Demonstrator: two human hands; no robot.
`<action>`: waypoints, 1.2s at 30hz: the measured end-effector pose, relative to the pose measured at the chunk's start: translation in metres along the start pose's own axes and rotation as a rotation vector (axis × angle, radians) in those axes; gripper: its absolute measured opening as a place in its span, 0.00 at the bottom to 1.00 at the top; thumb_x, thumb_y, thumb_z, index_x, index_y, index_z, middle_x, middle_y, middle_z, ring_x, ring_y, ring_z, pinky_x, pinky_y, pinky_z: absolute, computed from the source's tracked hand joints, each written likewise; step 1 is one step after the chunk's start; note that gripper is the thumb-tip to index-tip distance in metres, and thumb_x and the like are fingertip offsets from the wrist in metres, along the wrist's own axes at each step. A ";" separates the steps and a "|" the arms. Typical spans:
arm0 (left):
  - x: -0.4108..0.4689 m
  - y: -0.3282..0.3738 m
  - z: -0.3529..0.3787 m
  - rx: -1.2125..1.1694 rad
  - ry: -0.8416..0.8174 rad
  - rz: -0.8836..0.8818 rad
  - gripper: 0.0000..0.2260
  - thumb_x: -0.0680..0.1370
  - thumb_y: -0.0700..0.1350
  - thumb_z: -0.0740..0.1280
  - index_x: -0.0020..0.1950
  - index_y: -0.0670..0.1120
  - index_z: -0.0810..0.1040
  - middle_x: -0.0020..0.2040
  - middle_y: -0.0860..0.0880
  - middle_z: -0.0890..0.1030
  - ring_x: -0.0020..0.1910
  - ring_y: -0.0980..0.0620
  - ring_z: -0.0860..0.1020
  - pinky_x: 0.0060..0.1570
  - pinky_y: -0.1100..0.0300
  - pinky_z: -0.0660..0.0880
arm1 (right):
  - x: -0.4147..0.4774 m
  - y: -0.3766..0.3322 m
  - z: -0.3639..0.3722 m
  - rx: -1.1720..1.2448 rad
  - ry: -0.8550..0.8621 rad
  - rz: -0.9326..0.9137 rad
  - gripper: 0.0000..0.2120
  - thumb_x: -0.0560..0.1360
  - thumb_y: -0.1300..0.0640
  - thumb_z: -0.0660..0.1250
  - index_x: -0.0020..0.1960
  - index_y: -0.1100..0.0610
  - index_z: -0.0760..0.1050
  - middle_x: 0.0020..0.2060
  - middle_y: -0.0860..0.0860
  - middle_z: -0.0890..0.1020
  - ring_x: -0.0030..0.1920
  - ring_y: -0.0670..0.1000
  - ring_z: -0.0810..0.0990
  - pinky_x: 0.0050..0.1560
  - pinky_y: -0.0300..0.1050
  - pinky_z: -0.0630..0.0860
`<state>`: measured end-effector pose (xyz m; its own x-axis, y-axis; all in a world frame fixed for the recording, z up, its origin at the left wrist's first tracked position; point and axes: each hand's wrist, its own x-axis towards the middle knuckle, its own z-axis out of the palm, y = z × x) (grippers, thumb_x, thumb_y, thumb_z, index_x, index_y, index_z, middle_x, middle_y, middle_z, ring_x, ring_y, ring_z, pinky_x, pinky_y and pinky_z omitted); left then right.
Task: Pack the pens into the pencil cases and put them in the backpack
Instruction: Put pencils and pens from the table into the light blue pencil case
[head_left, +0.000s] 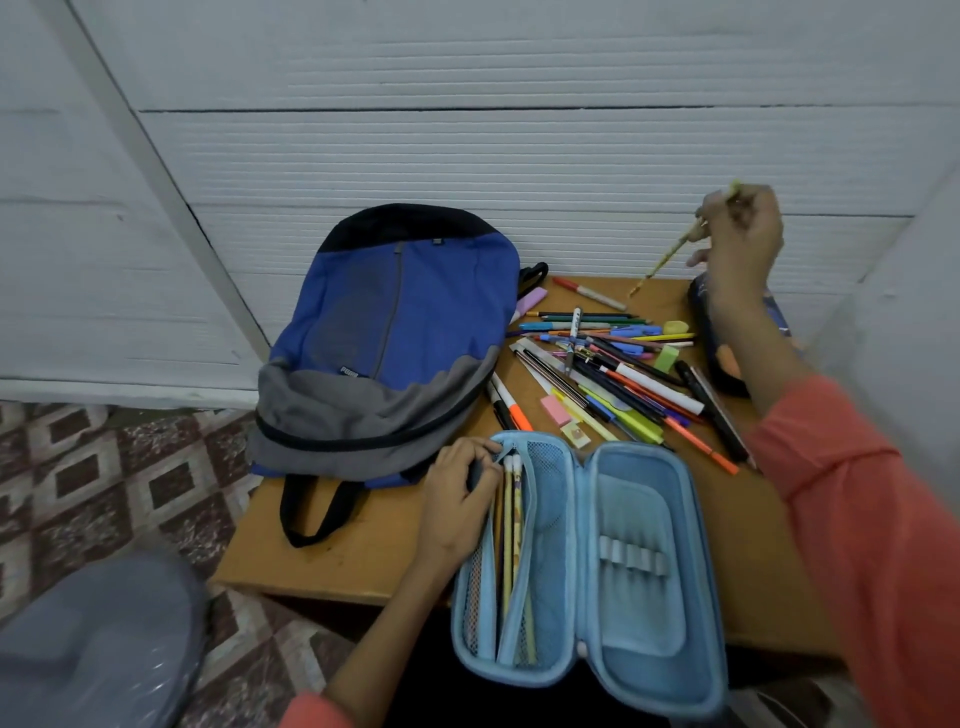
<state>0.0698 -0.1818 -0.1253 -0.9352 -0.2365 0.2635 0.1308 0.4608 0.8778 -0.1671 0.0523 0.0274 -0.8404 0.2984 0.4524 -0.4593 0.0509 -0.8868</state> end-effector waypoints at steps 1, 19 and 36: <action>-0.001 0.001 0.000 -0.003 0.000 0.004 0.07 0.75 0.52 0.60 0.40 0.50 0.71 0.50 0.59 0.79 0.53 0.56 0.75 0.54 0.49 0.72 | -0.008 -0.011 -0.001 0.060 0.023 0.000 0.05 0.77 0.54 0.66 0.46 0.53 0.70 0.37 0.51 0.79 0.31 0.49 0.78 0.24 0.41 0.72; 0.001 -0.004 0.001 -0.013 0.010 0.003 0.09 0.73 0.55 0.60 0.39 0.50 0.72 0.48 0.57 0.81 0.51 0.55 0.77 0.53 0.52 0.72 | -0.206 -0.003 0.047 -0.239 -0.649 0.431 0.10 0.76 0.62 0.69 0.55 0.59 0.71 0.28 0.57 0.78 0.19 0.49 0.73 0.19 0.39 0.67; 0.001 -0.010 0.002 0.010 0.005 0.059 0.08 0.76 0.56 0.58 0.42 0.55 0.73 0.50 0.59 0.79 0.53 0.54 0.76 0.53 0.51 0.73 | -0.233 -0.002 0.034 -0.711 -0.807 0.165 0.14 0.75 0.56 0.71 0.59 0.59 0.78 0.55 0.55 0.77 0.52 0.53 0.78 0.51 0.47 0.75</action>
<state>0.0667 -0.1849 -0.1351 -0.9244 -0.2124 0.3169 0.1826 0.4828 0.8565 0.0198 -0.0498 -0.0735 -0.9372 -0.3481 0.0210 -0.2697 0.6853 -0.6765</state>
